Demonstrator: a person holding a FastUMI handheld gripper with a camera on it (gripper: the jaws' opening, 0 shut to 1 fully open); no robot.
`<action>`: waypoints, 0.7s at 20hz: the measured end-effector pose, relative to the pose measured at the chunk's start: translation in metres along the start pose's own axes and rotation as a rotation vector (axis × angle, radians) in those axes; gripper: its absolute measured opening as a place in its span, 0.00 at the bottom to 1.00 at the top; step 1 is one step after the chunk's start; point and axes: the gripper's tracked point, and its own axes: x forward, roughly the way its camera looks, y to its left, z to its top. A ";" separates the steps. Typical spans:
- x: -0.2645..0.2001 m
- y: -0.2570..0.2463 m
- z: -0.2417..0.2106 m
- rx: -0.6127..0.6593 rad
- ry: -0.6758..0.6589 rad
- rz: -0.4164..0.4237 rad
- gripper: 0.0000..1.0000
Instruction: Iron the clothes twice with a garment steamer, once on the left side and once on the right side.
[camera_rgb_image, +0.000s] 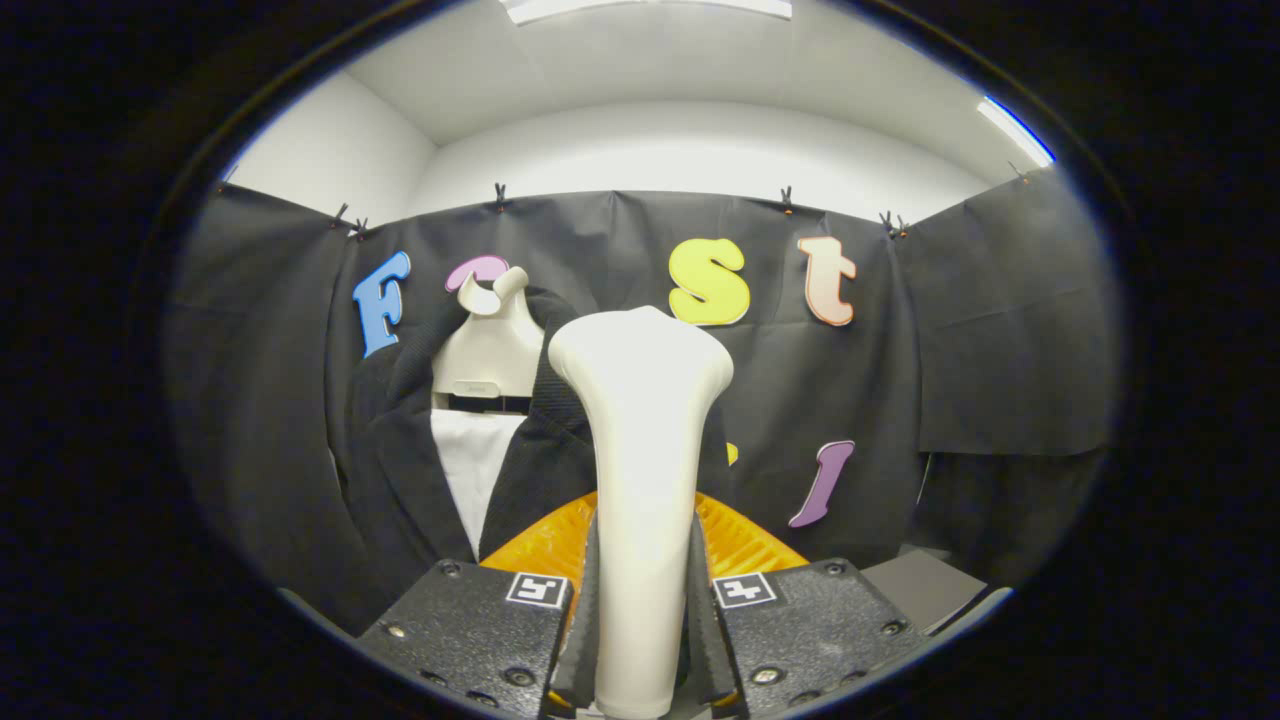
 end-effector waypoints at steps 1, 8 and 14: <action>0.004 0.003 -0.004 0.001 0.009 -0.001 0.40; 0.018 0.008 -0.041 -0.017 0.081 0.001 0.40; 0.009 0.006 -0.073 -0.024 0.115 0.005 0.40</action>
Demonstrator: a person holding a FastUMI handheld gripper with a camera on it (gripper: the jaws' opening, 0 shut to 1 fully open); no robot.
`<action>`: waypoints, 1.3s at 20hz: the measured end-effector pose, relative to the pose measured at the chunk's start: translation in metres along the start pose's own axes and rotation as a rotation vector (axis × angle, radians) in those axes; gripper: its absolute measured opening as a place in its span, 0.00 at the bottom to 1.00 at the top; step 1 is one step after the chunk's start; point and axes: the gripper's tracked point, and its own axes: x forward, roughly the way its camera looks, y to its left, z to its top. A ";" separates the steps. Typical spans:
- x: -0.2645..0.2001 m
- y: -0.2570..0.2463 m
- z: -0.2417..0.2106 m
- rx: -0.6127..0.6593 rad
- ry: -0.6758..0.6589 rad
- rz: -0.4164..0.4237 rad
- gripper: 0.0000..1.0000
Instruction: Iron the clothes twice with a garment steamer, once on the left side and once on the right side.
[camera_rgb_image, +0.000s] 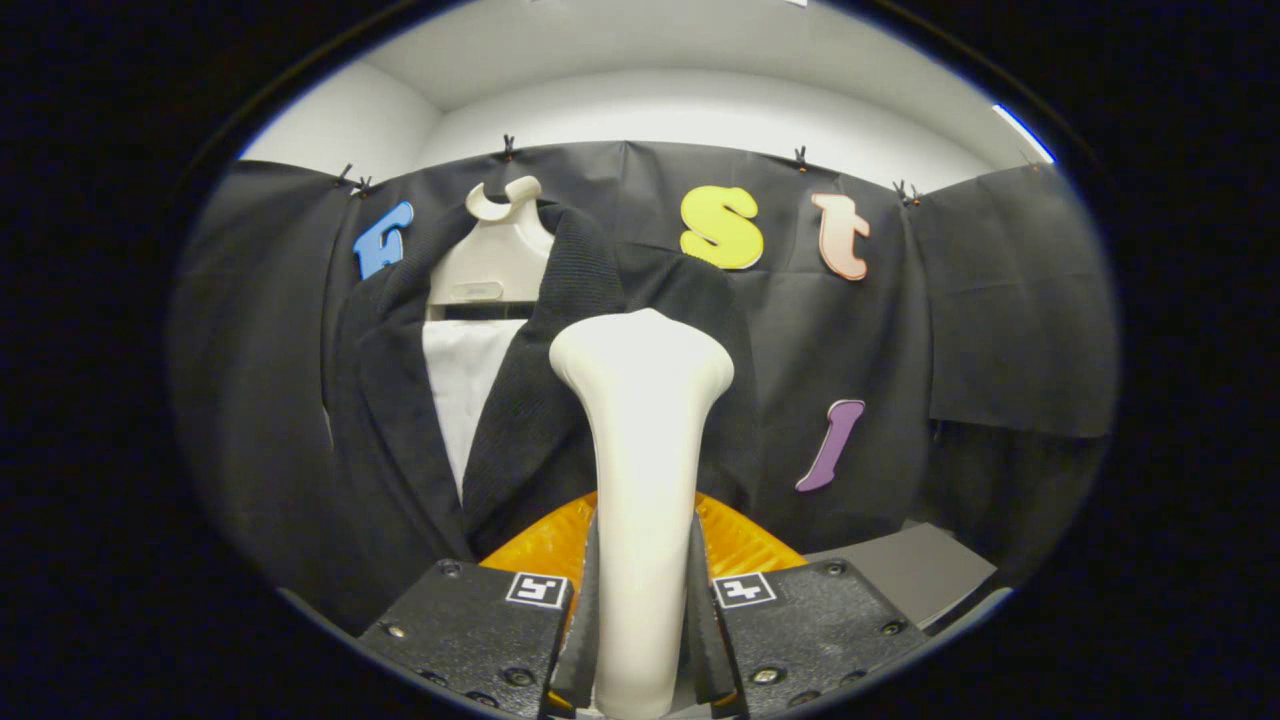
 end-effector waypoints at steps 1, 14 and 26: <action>-0.001 0.000 -0.007 -0.007 0.007 0.001 0.40; -0.011 0.002 -0.112 -0.026 0.136 0.000 0.40; -0.023 -0.012 -0.197 -0.012 0.248 -0.027 0.40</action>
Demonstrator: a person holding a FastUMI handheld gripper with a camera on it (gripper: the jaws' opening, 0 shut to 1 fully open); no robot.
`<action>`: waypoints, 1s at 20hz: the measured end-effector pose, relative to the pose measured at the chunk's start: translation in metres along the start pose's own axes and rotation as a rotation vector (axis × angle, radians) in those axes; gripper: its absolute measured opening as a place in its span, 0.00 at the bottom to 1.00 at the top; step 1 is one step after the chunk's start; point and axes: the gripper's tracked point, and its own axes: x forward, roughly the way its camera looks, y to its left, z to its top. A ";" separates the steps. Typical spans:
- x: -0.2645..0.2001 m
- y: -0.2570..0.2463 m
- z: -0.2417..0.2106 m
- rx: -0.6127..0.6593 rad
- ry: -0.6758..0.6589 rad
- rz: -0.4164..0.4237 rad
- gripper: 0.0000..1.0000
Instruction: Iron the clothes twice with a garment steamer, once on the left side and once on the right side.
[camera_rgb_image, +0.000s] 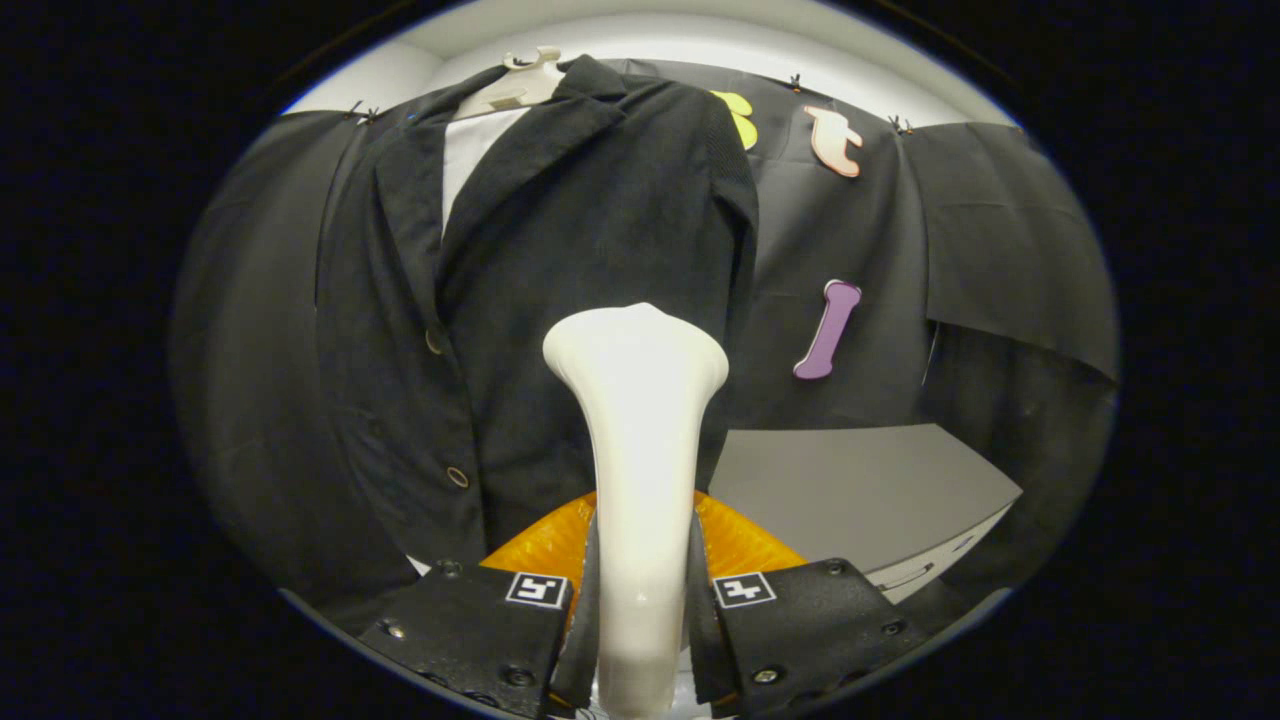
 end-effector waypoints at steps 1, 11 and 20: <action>0.001 0.001 -0.008 0.001 0.011 0.001 0.40; 0.009 0.013 -0.072 0.022 0.089 0.014 0.40; 0.017 0.013 -0.142 0.003 0.156 0.011 0.40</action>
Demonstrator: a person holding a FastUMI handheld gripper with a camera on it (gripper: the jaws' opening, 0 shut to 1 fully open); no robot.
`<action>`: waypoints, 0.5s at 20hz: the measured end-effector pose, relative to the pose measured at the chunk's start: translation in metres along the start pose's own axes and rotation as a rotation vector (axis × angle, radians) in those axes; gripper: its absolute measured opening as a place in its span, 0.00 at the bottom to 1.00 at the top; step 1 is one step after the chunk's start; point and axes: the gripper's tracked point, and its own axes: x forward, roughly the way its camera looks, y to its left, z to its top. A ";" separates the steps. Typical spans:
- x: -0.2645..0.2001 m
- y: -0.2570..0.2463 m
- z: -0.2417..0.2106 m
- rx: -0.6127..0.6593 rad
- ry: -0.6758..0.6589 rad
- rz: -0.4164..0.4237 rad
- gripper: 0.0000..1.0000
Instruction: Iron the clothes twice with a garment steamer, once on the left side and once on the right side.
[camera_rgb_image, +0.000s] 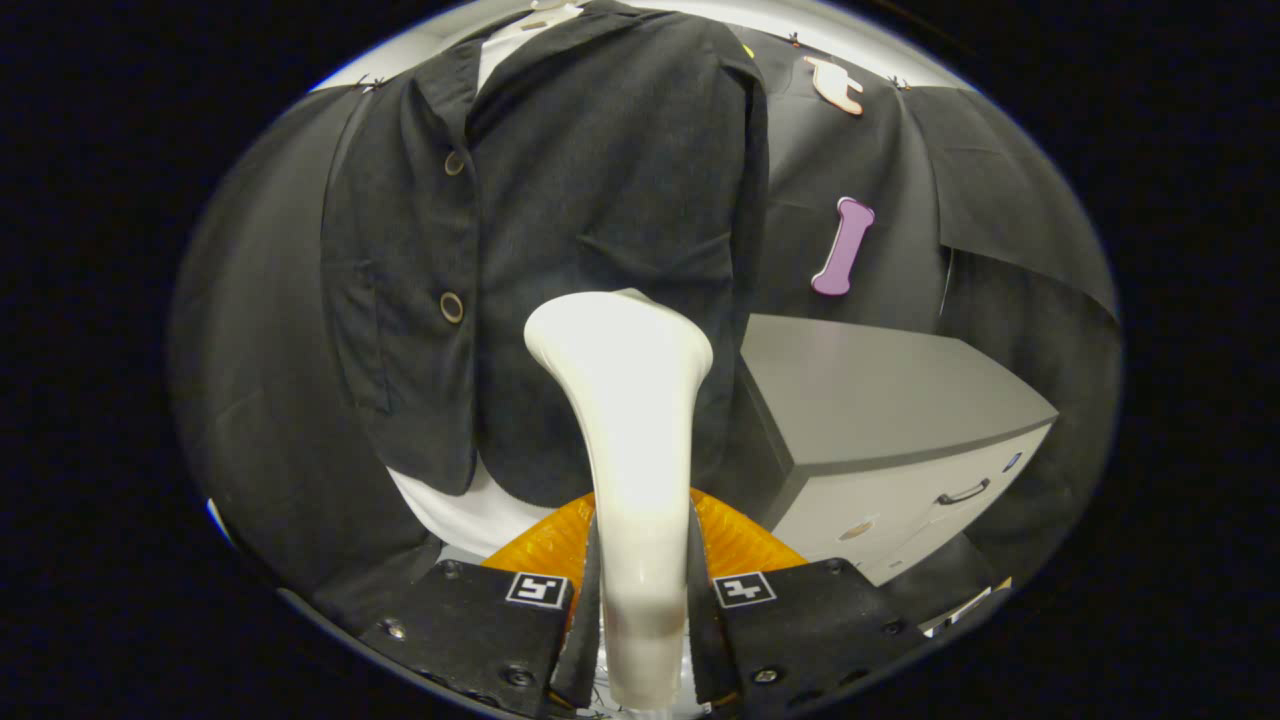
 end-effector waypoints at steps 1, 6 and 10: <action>0.004 0.000 -0.007 -0.005 0.007 -0.001 0.40; 0.014 0.004 -0.039 -0.028 0.050 0.011 0.40; 0.018 0.006 -0.056 -0.048 0.073 0.019 0.40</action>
